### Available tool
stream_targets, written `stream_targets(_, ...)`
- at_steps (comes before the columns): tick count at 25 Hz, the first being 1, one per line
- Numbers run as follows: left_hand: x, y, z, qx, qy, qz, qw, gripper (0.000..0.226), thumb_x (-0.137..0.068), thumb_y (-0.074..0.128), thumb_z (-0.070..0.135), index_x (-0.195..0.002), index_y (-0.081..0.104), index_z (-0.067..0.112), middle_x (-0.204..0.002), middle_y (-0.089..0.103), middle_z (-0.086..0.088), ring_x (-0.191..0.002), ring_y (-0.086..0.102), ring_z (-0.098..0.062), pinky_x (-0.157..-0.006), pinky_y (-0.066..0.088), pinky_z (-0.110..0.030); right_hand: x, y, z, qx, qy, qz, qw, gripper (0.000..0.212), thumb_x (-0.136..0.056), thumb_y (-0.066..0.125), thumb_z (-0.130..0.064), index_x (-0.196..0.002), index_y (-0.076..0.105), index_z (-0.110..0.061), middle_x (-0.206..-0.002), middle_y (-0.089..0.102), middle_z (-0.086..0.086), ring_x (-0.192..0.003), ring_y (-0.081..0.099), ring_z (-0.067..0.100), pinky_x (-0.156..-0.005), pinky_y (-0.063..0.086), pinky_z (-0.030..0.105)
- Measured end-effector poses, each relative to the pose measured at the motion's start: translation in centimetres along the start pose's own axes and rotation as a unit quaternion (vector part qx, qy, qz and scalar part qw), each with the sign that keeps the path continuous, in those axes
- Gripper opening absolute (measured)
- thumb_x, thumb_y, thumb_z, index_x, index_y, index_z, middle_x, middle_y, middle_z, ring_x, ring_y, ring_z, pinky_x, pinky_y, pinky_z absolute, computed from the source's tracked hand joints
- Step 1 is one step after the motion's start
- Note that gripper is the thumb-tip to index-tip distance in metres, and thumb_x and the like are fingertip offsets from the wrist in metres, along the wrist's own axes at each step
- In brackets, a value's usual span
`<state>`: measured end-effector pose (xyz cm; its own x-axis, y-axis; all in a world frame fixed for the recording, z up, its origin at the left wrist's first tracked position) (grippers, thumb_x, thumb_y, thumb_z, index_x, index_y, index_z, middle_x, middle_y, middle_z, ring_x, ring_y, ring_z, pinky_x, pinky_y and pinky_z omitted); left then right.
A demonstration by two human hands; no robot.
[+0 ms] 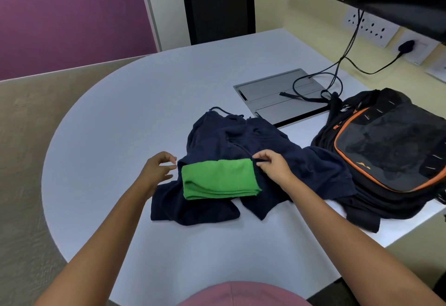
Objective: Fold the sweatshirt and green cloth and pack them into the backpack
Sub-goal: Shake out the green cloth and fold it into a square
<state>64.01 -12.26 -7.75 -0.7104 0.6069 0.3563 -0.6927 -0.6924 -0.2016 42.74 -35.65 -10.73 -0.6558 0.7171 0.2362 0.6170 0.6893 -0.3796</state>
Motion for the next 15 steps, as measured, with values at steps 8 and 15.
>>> stream_targets(8, 0.4, 1.9, -4.1, -0.057, -0.073, 0.082, 0.992, 0.009, -0.090, 0.055, 0.020, -0.085, 0.058, 0.014, -0.090, 0.061, -0.008, -0.078, 0.060, -0.021, -0.066, 0.052, -0.032, 1.9, 1.6, 4.2, -0.007, 0.119, 0.021, 0.993, 0.013, -0.088, 0.063, -0.026, -0.085, 0.061, -0.014, -0.079, 0.064, 0.003, -0.064, 0.060, 0.008, -0.057, 0.052, 0.022)
stream_targets(15, -0.7, 2.6, -4.6, -0.008, -0.060, 0.164, 0.985, 0.025, -0.085, 0.065, 0.021, -0.064, 0.052, 0.016, -0.066, 0.051, 0.001, -0.074, 0.049, -0.023, -0.073, 0.048, -0.038, 1.8, 1.7, 2.2, 0.044, 0.029, 0.086, 0.995, 0.020, -0.078, 0.074, -0.023, -0.070, 0.059, -0.012, -0.069, 0.057, -0.005, -0.060, 0.049, 0.005, -0.060, 0.040, 0.015)
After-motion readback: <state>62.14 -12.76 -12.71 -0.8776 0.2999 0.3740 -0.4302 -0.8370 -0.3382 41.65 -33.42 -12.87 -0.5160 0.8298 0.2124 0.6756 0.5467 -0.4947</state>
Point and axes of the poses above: each hand's wrist, its own x-axis away from the middle knuckle, its own y-axis out of the palm, z = x × y, the point moved 5 cm from there along -x, towards the middle knuckle
